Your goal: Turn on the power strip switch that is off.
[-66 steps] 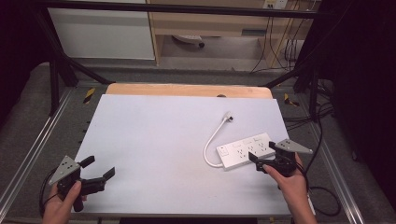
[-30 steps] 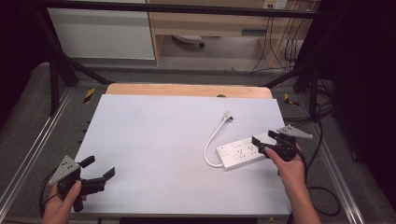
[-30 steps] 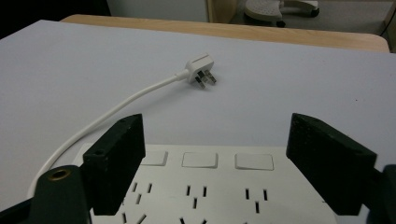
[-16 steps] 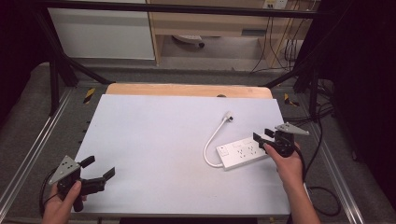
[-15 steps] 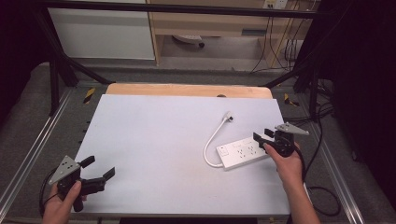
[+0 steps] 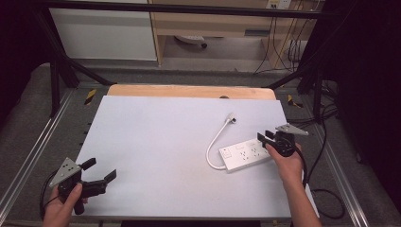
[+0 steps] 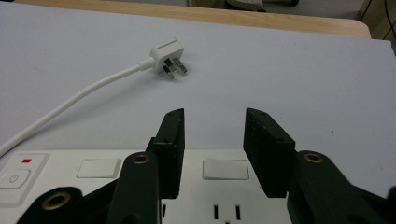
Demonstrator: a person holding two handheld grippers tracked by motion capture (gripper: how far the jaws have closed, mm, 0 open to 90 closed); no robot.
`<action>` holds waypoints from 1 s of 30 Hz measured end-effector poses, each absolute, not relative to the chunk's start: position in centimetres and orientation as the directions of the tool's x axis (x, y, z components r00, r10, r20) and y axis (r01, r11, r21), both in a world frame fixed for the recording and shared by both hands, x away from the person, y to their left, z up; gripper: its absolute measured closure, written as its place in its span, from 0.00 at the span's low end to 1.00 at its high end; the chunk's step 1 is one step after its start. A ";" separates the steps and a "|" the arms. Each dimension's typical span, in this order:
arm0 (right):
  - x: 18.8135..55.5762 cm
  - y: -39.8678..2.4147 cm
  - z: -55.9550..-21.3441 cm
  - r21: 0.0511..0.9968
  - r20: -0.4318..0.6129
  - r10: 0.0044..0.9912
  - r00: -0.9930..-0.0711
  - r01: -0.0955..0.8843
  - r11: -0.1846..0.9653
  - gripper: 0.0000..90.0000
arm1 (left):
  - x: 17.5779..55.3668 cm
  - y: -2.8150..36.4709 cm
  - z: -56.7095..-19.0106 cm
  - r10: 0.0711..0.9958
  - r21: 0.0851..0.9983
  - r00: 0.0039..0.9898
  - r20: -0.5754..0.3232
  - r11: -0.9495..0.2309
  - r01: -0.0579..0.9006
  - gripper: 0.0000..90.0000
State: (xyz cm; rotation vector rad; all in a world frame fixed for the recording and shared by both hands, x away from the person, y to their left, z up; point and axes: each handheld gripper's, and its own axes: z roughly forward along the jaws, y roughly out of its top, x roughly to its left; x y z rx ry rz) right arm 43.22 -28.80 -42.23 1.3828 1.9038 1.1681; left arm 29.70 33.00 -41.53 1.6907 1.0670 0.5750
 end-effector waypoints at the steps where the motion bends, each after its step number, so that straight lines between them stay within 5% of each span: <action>1: 43.3 -28.8 -42.3 0.862 0.079 0.933 -0.350 0.495 0.113 0.67 | 29.7 33.0 -41.5 0.861 0.920 0.495 -0.113 -0.096 0.379 0.06; 30: 43.1 -28.2 -43.6 0.872 0.049 0.939 -0.341 0.473 0.126 0.91 | 29.7 33.0 -41.5 0.862 0.920 0.493 -0.113 -0.097 0.380 0.06</action>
